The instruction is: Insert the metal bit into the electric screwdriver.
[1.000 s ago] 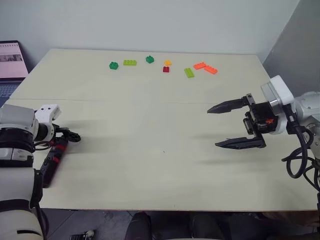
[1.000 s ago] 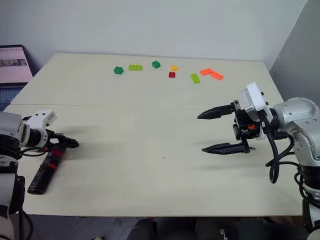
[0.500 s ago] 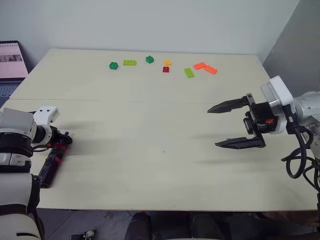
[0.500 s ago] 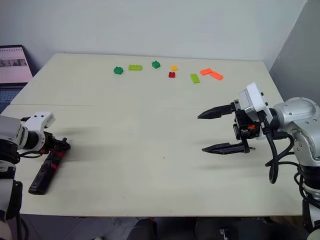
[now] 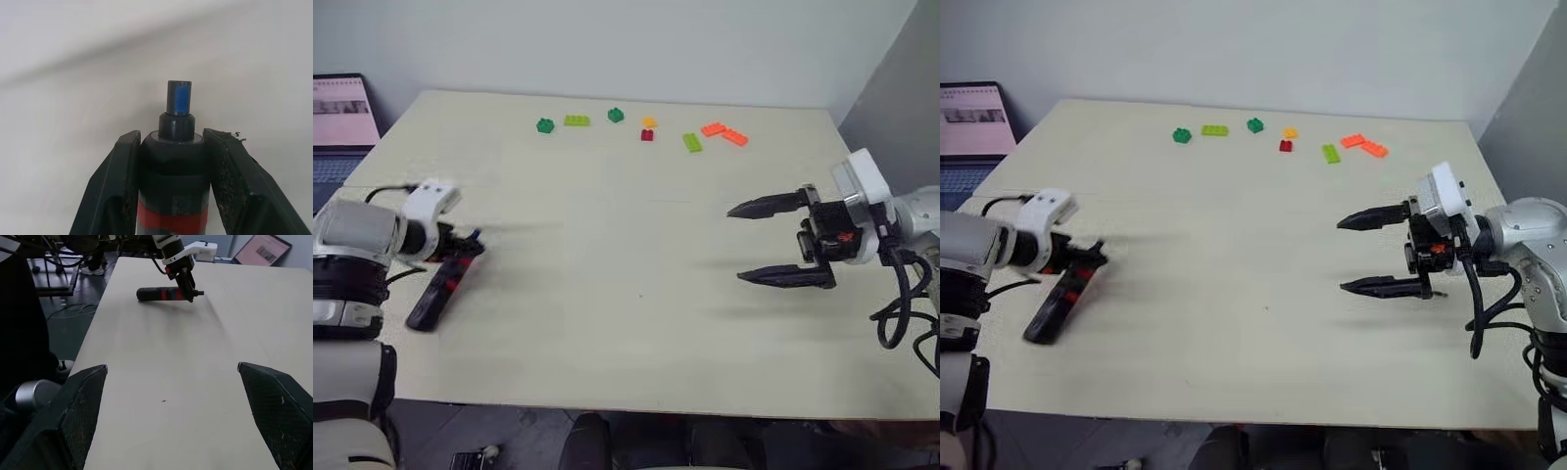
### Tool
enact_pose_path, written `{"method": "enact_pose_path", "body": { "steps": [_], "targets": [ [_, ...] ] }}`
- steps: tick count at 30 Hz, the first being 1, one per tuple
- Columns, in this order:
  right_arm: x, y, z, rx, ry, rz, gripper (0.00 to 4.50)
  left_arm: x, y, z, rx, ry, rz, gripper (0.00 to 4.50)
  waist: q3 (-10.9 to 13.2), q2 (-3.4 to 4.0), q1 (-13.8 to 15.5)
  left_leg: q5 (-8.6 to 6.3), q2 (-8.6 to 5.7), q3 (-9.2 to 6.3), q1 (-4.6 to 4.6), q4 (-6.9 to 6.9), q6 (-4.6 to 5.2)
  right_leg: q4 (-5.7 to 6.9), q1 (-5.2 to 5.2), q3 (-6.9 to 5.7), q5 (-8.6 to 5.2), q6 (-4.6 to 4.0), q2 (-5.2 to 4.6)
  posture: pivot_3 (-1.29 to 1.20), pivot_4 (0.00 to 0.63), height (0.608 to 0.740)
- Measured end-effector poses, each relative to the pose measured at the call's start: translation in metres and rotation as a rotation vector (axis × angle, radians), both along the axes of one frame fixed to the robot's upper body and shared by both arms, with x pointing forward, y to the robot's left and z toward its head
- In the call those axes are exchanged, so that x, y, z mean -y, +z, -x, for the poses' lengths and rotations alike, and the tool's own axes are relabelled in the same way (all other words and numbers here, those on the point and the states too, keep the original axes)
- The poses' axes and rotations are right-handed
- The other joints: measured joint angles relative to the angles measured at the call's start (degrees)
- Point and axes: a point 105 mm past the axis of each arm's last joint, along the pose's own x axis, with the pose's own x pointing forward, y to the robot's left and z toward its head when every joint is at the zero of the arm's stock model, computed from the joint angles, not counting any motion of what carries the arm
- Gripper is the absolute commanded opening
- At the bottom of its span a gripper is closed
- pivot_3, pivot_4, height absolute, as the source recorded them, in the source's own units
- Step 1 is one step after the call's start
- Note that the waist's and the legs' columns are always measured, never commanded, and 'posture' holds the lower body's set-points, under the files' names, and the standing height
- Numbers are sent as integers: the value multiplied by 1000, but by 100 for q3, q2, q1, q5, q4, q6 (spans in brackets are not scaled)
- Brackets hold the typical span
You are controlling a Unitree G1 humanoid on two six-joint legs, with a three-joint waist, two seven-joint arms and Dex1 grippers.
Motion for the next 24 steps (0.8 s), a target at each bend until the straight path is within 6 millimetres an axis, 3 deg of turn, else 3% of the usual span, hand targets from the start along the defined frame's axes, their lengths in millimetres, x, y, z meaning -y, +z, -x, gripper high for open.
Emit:
{"method": "enact_pose_path", "body": {
  "steps": [7, 10, 11, 13, 17, 24],
  "targets": [
    [13, -17, 10, -41, -176, -11, 4500, 103, 56, -18, 279, -371, 190, 1653, 0, 0, -46, 8, -2, -5, -19, 13, -12, -12, -2, -1, 0, 0, -1, 0, 150, 740],
    [16, -27, 17, -58, -221, 2, 4500, 146, 70, -13, 396, -515, 281, 1653, 0, 1, -59, 9, -3, -5, -20, 14, -13, -21, 2, 3, 0, 0, 0, 0, 150, 740],
    [17, -33, 22, -80, -241, 8, 4500, 168, 74, -6, 462, -599, 324, 1653, -1, 3, -58, 10, -2, -4, -20, 14, -15, -26, 7, 5, 0, 0, 0, 0, 150, 740],
    [15, -39, 26, -97, -255, 14, 4500, 196, 74, 4, 510, -691, 394, 1653, -1, 3, -63, 12, -3, -3, -25, 22, -18, -31, 7, 10, 0, 0, 0, 0, 150, 740],
    [19, -38, 28, -76, -315, 10, 4500, 226, 69, 9, 587, -748, 487, 1653, -2, 4, -72, 10, -6, -3, -18, 32, -12, -30, 16, 16, 1, 1, 2, 0, 150, 740],
    [32, -34, 28, -54, -446, -37, 4500, 245, 58, 5, 702, -761, 517, 1650, -2, 3, -32, 4, -13, -6, -30, 36, -1, -44, 22, 18, 1, 0, 2, 0, 150, 740]
  ]
}}
